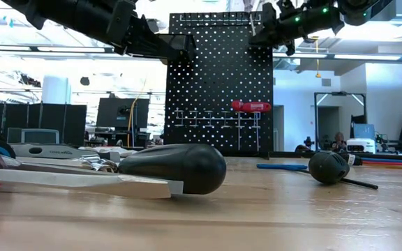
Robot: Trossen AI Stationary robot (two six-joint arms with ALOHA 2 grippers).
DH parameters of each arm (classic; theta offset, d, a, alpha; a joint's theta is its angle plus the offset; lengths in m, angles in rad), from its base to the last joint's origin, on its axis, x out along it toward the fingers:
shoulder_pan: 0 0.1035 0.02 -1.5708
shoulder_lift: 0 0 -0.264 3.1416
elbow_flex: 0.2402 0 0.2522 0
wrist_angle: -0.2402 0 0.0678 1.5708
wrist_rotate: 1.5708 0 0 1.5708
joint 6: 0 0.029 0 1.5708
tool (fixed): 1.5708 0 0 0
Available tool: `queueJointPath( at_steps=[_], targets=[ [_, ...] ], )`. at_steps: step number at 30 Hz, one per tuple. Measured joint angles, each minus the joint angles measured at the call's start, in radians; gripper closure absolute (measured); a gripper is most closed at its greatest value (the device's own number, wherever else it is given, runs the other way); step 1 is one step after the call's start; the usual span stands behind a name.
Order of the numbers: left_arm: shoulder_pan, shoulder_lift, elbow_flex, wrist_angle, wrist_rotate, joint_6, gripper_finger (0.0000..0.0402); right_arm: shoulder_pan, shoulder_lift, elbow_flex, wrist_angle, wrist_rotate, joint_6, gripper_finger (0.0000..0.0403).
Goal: Hang tools onto peg board
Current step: Hang the red transparent screwdriver on the pegboard, then hang the black screwdriver on the pegboard
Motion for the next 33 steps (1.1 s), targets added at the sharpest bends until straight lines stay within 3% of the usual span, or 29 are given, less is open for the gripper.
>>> queueJointPath(
  at_steps=[14, 24, 29, 33],
  targets=[
    [0.0, 0.0, 0.0, 0.001, 0.0, 0.0, 0.0251, -0.01, 0.0, -0.132, 0.133, 0.0, 0.044, 0.0403],
    [0.0, 0.0, 0.0, 0.002, 0.0, -0.011, 0.0251, -0.004, -0.001, -0.143, 0.137, 0.001, 0.019, 0.04],
    [0.0, 0.0, -0.001, 0.002, 0.0, -0.011, 0.0251, 0.006, 0.001, -0.149, 0.102, -0.003, 0.017, 0.0382],
    [0.0, 0.0, -0.001, 0.0, 0.0, -0.011, 0.0251, 0.02, 0.001, -0.148, 0.07, -0.008, 0.001, 0.034]
  ],
)
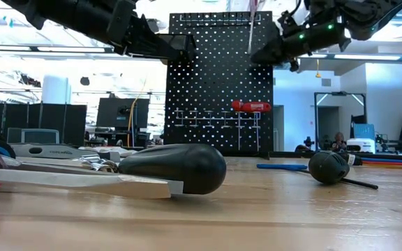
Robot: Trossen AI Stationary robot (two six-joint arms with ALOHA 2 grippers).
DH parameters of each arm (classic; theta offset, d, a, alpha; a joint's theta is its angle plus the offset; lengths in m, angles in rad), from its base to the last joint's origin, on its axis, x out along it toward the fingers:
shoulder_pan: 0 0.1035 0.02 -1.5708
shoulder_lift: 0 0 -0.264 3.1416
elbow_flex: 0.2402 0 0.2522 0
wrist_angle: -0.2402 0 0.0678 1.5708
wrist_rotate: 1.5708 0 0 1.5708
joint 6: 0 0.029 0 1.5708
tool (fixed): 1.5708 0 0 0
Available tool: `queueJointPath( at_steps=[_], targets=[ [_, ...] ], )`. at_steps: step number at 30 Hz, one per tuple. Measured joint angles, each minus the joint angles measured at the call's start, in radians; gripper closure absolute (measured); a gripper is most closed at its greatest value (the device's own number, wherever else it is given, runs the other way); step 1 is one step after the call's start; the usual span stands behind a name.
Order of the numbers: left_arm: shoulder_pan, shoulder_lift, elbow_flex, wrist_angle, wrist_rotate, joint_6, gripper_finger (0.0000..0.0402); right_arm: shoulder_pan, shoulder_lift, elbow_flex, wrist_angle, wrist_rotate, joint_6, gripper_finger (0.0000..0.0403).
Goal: Hang tools onto peg board
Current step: Hang the black screwdriver on the pegboard
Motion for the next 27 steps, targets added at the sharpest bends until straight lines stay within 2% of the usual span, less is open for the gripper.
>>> queueJointPath(
  at_steps=[6, 11, 20, 27],
  targets=[
    [0.002, 0.0, 0.0, -0.007, 0.0, -0.008, 0.0251, 0.021, -0.009, 0.001, -0.105, -0.002, -0.098, 0.0252],
    [0.002, 0.0, 0.0, -0.024, 0.0, -0.008, 0.0251, 0.058, -0.097, 0.001, -0.207, 0.0, -0.136, 0.0211],
    [0.002, 0.0, 0.0, -0.038, 0.0, -0.001, 0.0251, 0.17, -0.288, 0.002, -0.454, 0.038, -0.081, 0.0224],
    [0.002, 0.0, 0.0, -0.06, 0.0, 0.007, 0.0251, 0.355, -0.3, 0.002, -0.639, 0.109, 0.002, 0.0241]
  ],
)
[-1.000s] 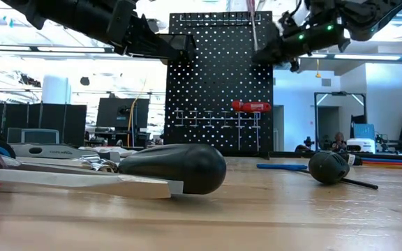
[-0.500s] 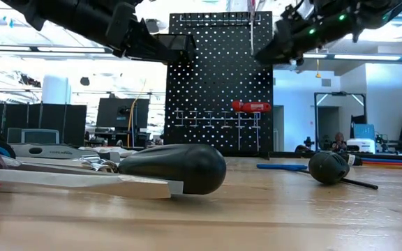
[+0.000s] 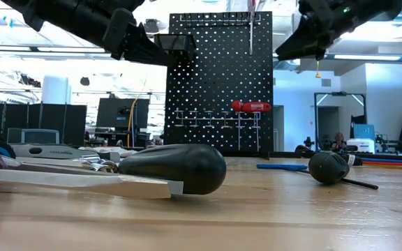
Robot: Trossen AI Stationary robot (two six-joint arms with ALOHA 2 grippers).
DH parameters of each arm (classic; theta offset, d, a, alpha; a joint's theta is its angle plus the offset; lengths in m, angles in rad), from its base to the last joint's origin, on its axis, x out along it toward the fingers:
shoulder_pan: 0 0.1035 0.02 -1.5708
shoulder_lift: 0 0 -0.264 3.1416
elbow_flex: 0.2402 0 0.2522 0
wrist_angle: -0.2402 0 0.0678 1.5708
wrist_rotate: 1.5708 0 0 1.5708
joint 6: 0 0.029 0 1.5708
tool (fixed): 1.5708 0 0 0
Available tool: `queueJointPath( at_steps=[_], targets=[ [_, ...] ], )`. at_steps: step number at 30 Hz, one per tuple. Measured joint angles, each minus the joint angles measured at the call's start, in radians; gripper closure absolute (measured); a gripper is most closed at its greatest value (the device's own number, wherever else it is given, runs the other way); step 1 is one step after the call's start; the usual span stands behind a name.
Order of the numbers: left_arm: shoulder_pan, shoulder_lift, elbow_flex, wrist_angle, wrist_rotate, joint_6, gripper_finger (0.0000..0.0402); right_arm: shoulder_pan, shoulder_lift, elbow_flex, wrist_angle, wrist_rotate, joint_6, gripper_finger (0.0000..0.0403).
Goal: Hang tools onto peg board
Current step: Hang the black screwdriver on the pegboard
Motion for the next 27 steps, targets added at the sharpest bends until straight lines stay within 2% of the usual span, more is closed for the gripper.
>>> queueJointPath(
  at_steps=[8, 17, 21, 27],
  targets=[
    [0.0, 0.0, 0.0, 0.0, 0.0, 0.003, 0.0251, 0.288, 0.074, 0.0, -0.03, 0.129, 0.044, 0.025],
    [0.0, 0.0, 0.0, -0.015, 0.0, 0.001, 0.0251, 0.547, 0.316, 0.0, -0.042, 0.136, 0.172, 0.0251],
    [0.0, 0.0, 0.0, -0.015, 0.0, 0.001, 0.0251, 0.609, 0.441, 0.0, -0.008, 0.136, 0.174, 0.0251],
    [0.0, 0.0, 0.0, -0.014, 0.0, -0.001, 0.0251, 0.581, 0.515, 0.0, 0.061, 0.135, 0.147, 0.0251]
  ],
)
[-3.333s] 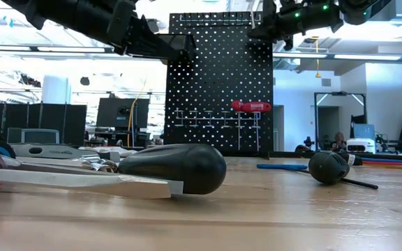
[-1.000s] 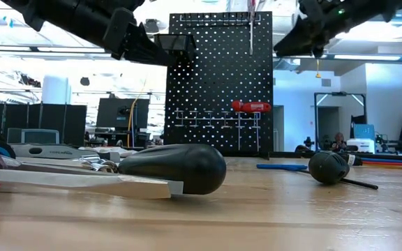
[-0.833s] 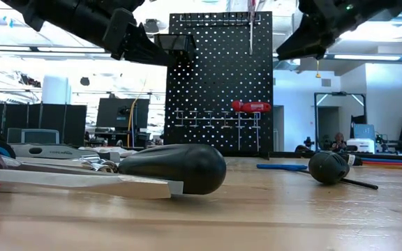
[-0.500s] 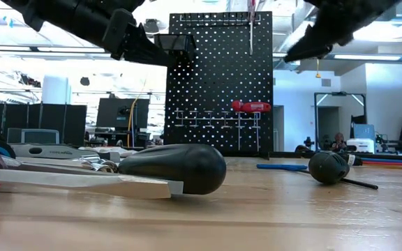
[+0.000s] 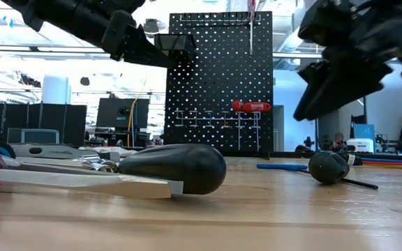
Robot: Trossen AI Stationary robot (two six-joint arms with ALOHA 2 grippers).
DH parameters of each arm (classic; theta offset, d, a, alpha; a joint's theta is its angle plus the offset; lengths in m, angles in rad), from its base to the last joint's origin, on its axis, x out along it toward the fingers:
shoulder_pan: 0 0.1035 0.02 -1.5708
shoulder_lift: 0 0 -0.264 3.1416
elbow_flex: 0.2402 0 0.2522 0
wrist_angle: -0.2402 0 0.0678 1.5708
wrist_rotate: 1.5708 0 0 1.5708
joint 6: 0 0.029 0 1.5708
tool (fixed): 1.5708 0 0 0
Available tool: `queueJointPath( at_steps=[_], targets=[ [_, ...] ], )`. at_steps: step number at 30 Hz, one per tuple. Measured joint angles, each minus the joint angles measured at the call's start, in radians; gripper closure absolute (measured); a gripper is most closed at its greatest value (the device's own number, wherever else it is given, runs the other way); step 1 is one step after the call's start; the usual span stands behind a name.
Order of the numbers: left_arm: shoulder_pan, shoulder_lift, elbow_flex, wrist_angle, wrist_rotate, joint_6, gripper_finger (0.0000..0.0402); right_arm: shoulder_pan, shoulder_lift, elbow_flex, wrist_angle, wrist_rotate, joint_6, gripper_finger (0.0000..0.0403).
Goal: Hang tools onto peg board
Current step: Hang the black screwdriver on the pegboard
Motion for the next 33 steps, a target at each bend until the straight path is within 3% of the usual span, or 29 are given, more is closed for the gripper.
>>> queueJointPath(
  at_steps=[5, 12, 23, 33],
  targets=[
    [0.0, 0.0, 0.0, -0.001, 0.0, 0.001, 0.0251, -0.028, -0.031, 0.0, -0.061, 0.0, -0.05, 0.0251],
    [0.0, 0.0, 0.0, -0.017, 0.0, 0.012, 0.0251, -0.038, -0.175, -0.004, -0.278, 0.094, 0.047, 0.0251],
    [0.0, 0.0, 0.0, -0.021, 0.0, 0.032, 0.0251, -0.071, -0.288, -0.297, 0.215, 0.106, 0.018, 0.0251],
    [-0.013, 0.0, 0.001, -0.035, 0.0, 0.065, 0.0251, -0.123, -0.171, -0.313, 0.376, 0.099, 0.111, 0.0251]
  ],
)
